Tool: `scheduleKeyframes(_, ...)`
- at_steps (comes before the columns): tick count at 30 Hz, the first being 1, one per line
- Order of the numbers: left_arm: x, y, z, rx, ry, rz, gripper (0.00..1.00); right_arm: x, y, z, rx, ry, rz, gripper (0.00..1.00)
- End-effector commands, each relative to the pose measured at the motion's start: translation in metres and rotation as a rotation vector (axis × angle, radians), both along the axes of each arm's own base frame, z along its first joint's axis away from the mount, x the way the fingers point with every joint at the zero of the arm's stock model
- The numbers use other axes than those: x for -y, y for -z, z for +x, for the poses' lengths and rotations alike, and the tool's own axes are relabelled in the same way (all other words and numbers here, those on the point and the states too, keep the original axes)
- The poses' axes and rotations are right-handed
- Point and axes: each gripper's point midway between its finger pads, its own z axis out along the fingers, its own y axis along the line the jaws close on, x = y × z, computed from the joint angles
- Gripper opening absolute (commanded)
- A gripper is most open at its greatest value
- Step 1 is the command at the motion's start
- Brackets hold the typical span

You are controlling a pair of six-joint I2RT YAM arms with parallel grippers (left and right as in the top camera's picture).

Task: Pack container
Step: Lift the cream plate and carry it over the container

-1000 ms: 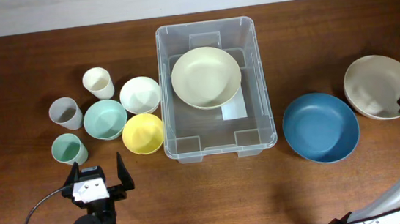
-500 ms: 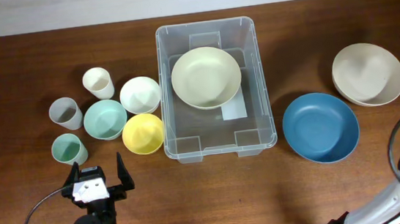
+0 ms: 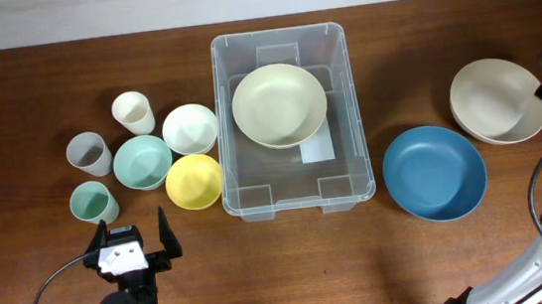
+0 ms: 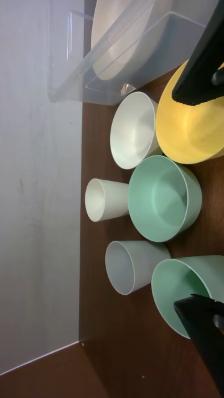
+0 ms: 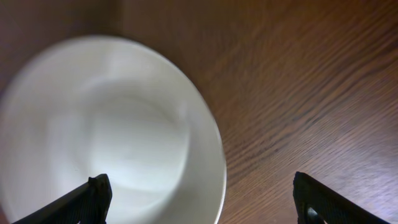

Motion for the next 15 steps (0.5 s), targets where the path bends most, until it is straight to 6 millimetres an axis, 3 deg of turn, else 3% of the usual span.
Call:
scheduleKeyframes(1,0.002,0.001,0.0,0.002,0.009,0.015,1.0,-0.004,0.033,-0.005,-0.059,-0.012,0.037,0.89)
scheduleKeyframes(3,0.002,0.0,0.0,0.003,0.009,0.015,1.0,-0.006,0.044,-0.003,-0.062,-0.018,0.062,0.88)
scheduleKeyframes(9,0.002,0.0,0.0,0.003,0.009,0.015,1.0,-0.008,0.057,0.0,-0.057,-0.026,0.089,0.63)
scheduleKeyframes(15,0.002,0.0,0.0,0.003,0.009,0.015,1.0,-0.01,0.077,-0.002,-0.088,-0.025,0.117,0.57)
